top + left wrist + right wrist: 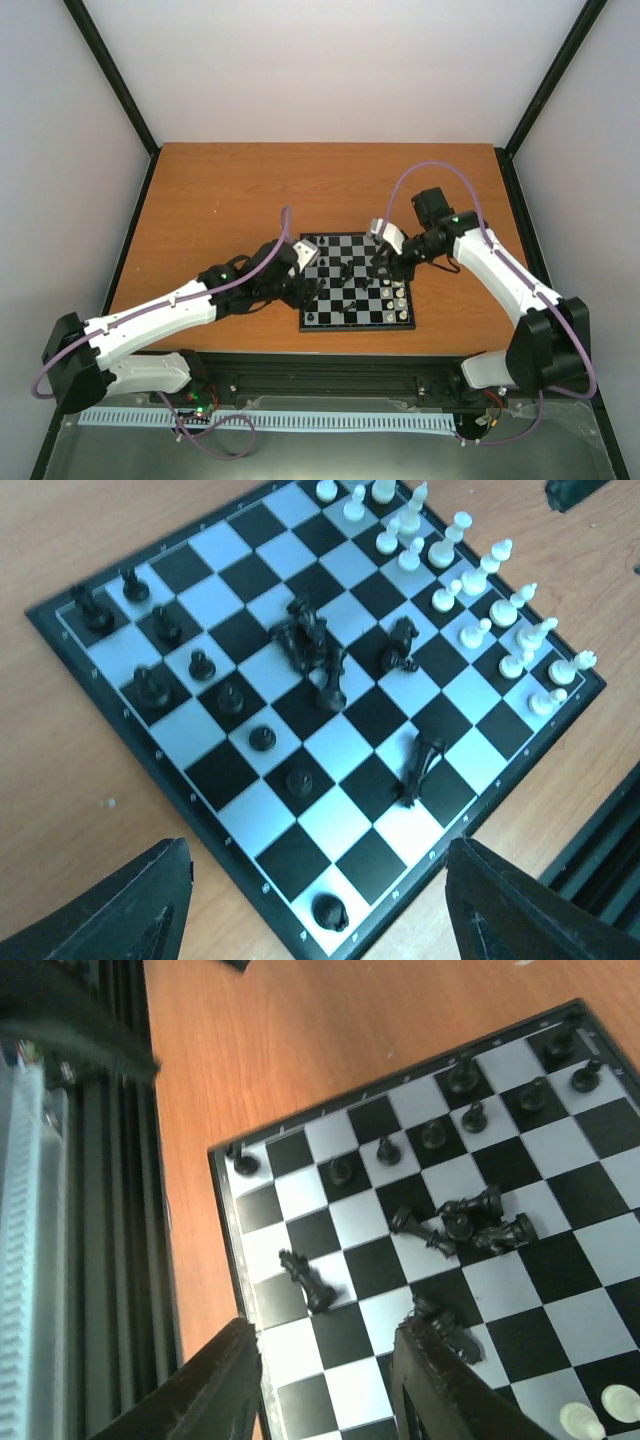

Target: Set up the chess pieces on the board

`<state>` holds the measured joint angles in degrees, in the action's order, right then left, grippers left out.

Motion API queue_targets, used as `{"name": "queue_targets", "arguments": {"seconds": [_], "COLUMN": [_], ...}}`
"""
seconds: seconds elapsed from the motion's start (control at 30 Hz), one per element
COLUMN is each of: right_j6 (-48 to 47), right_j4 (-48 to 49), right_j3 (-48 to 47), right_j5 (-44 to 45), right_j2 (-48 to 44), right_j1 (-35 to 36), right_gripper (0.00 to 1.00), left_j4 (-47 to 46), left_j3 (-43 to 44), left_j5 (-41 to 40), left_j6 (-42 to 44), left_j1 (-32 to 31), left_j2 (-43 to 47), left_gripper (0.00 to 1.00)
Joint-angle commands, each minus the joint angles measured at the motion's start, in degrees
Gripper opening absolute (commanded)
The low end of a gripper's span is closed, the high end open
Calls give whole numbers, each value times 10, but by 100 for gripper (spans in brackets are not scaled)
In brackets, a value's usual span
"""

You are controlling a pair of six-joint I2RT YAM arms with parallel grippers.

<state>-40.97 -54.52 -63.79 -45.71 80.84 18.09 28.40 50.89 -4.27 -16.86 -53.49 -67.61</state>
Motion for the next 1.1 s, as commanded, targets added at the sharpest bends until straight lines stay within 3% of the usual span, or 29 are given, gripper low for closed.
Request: {"name": "queue_targets", "arguments": {"seconds": [0.0, 0.17, 0.33, 0.63, 1.07], "right_j6": [-101, -87, -99, -95, -111], "right_j4": [61, 120, 159, 188, 179], "right_j3": [70, 128, 149, 147, 137], "right_j5": [125, 201, 236, 263, 289], "right_j2": [-47, -45, -12, 40, 95], "right_j1": [58, 157, 201, 234, 236], "right_gripper": [39, 43, 44, 46, 35], "left_j4": [-68, -66, -57, -57, -56], "left_j3": [-42, -70, -88, -110, -113], "left_j5": [18, -13, -36, -45, -51], "left_j6": [-50, -73, -83, -99, -95], "left_j1": [-2, -2, -2, -2, -2], "left_j2": [68, 107, 131, 155, 151], "left_gripper": [72, 74, 76, 77, 78]}}
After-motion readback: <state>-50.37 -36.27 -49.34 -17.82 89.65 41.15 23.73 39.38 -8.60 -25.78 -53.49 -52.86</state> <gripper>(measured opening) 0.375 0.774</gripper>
